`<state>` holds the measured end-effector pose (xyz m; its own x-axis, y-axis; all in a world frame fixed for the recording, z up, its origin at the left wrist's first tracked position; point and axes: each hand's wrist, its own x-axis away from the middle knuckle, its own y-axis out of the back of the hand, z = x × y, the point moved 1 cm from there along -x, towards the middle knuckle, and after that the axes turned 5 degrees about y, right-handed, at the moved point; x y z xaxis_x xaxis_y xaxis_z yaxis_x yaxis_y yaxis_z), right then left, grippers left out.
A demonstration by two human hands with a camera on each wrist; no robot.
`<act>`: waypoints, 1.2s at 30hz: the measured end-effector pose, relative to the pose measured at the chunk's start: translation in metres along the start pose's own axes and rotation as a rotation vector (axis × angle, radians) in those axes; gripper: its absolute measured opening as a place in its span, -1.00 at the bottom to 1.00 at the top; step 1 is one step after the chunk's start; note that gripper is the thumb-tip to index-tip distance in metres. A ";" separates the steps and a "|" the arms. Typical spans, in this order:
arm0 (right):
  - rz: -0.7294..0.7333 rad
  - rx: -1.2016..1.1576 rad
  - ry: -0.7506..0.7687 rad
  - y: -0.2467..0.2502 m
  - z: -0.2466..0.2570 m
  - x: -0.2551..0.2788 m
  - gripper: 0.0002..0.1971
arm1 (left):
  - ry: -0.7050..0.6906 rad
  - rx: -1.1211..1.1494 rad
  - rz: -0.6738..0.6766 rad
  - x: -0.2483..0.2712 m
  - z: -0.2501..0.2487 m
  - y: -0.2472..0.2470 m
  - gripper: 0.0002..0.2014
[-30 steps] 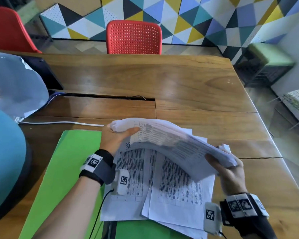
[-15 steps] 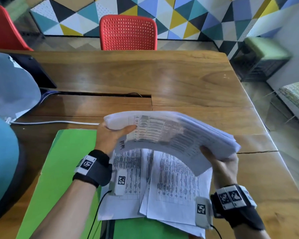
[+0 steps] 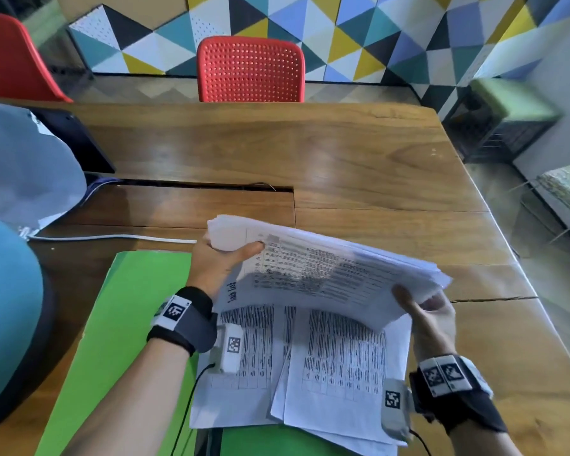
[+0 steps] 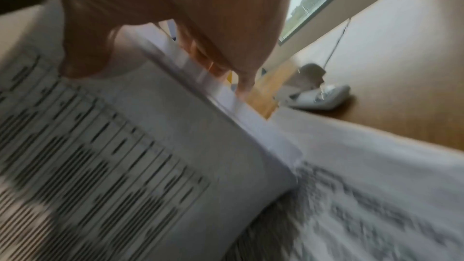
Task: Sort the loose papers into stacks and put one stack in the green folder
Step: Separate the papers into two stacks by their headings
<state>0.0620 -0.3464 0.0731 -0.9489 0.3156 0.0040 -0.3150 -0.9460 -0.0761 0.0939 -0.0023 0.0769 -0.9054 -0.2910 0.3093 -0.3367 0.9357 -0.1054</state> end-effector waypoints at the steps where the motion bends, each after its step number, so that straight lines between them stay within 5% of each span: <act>1: 0.023 0.015 -0.006 -0.007 0.000 0.002 -0.79 | 0.014 -0.008 0.001 0.001 0.002 -0.005 -0.58; 3: 0.023 0.061 -0.007 -0.020 0.000 0.000 -0.83 | 0.030 -0.006 -0.016 0.003 0.003 -0.016 -0.62; 6: -0.055 0.065 0.024 -0.024 0.009 -0.004 -0.72 | 0.002 -0.003 -0.042 0.000 0.002 -0.016 -0.20; 8: -0.076 0.033 0.072 -0.013 0.008 -0.010 -0.52 | -0.019 0.027 -0.061 -0.002 -0.003 -0.009 -0.11; 10: -0.058 -0.019 0.064 -0.005 0.005 -0.011 -0.42 | -0.066 0.022 -0.059 -0.002 -0.005 -0.006 -0.36; 17: -0.010 0.201 0.021 -0.025 -0.002 -0.008 -0.87 | -0.096 -0.064 -0.109 0.007 -0.009 -0.026 -0.81; 23: -0.167 0.141 0.090 -0.018 0.026 -0.026 -0.22 | -0.373 -0.233 0.079 0.025 -0.083 -0.026 -0.73; 26: 0.000 0.390 0.309 -0.035 0.060 -0.019 -0.09 | -0.525 -0.446 0.147 0.037 -0.121 -0.035 -0.75; 28: 0.220 0.642 0.515 -0.049 0.082 -0.011 -0.05 | -0.627 -0.625 0.195 0.044 -0.137 -0.043 -0.53; 30: 0.399 0.769 0.521 -0.063 0.094 -0.006 -0.14 | -0.695 -0.693 0.223 0.050 -0.147 -0.052 -0.47; 34: 0.513 0.430 0.240 -0.078 0.091 0.000 -0.97 | -0.861 -0.689 0.277 0.064 -0.165 -0.063 -0.70; 36: 0.430 0.363 0.221 -0.073 0.087 0.005 -0.87 | -0.984 -0.682 0.134 0.059 -0.163 -0.055 -0.63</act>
<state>0.0789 -0.2818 0.1656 -0.9782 -0.1299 -0.1619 0.0724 -0.9446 0.3202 0.1014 -0.0380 0.2551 -0.8321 0.0671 -0.5506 -0.2874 0.7969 0.5314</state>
